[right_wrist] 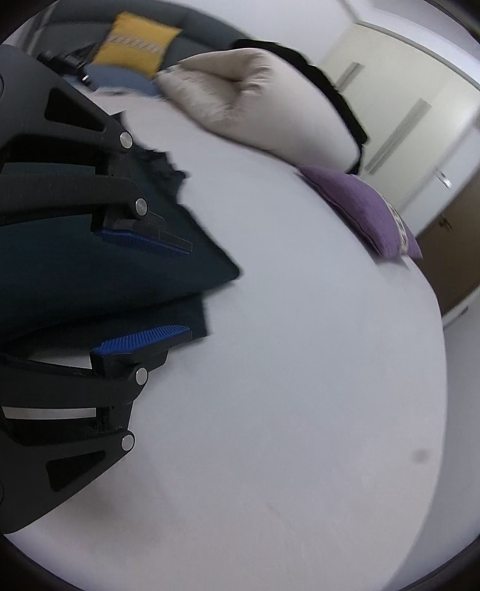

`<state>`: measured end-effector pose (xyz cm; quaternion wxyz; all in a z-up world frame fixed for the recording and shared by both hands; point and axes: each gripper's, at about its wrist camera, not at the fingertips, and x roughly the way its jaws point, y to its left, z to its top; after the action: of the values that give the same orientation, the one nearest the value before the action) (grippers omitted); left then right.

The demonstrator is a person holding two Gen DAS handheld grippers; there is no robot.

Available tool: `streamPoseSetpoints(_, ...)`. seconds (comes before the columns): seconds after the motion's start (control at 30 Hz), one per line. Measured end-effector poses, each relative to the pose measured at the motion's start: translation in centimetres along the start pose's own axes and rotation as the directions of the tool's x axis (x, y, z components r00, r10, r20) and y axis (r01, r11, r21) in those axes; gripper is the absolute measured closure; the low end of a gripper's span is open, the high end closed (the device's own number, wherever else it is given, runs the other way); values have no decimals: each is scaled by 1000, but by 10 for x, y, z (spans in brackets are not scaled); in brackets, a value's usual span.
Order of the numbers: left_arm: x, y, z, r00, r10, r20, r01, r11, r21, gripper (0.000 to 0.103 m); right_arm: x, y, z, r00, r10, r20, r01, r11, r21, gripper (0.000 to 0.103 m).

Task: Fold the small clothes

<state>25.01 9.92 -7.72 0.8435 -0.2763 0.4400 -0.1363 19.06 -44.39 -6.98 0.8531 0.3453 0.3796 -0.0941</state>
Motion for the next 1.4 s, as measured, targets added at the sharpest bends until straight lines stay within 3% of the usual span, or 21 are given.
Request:
streamPoseSetpoints(0.23,-8,8,-49,997,68,-35,-66,997,49,37,-31,6,-55,998,-38,-46,30,988,-155,65)
streamPoseSetpoints(0.37,-3,10,-63,994,91,-66,-86,993,77,59,-58,-3,-97,997,-41,-67,27,981,-194,65)
streamPoseSetpoints(0.5,-9,13,-73,993,104,-50,-98,990,97,68,-82,-9,-111,998,-47,-50,35,978,-206,65)
streamPoseSetpoints(0.7,-12,10,-79,993,115,-33,-110,985,131,75,-93,-21,-118,996,-79,-50,67,976,-208,65)
streamPoseSetpoints(0.8,-12,7,-79,992,122,-29,-116,983,141,80,-93,-23,-123,994,-86,-62,71,974,-213,71)
streamPoseSetpoints(1.0,-9,6,-78,991,127,-33,-121,982,147,87,-91,-14,-128,988,-150,-40,133,950,-282,96)
streamPoseSetpoints(1.23,-21,8,-79,996,90,-8,-88,988,127,96,-101,-10,-125,989,-146,-18,135,952,-276,98)
streamPoseSetpoints(1.4,-28,19,-90,997,72,10,-72,995,62,96,-114,-3,-122,993,-115,6,113,955,-275,98)
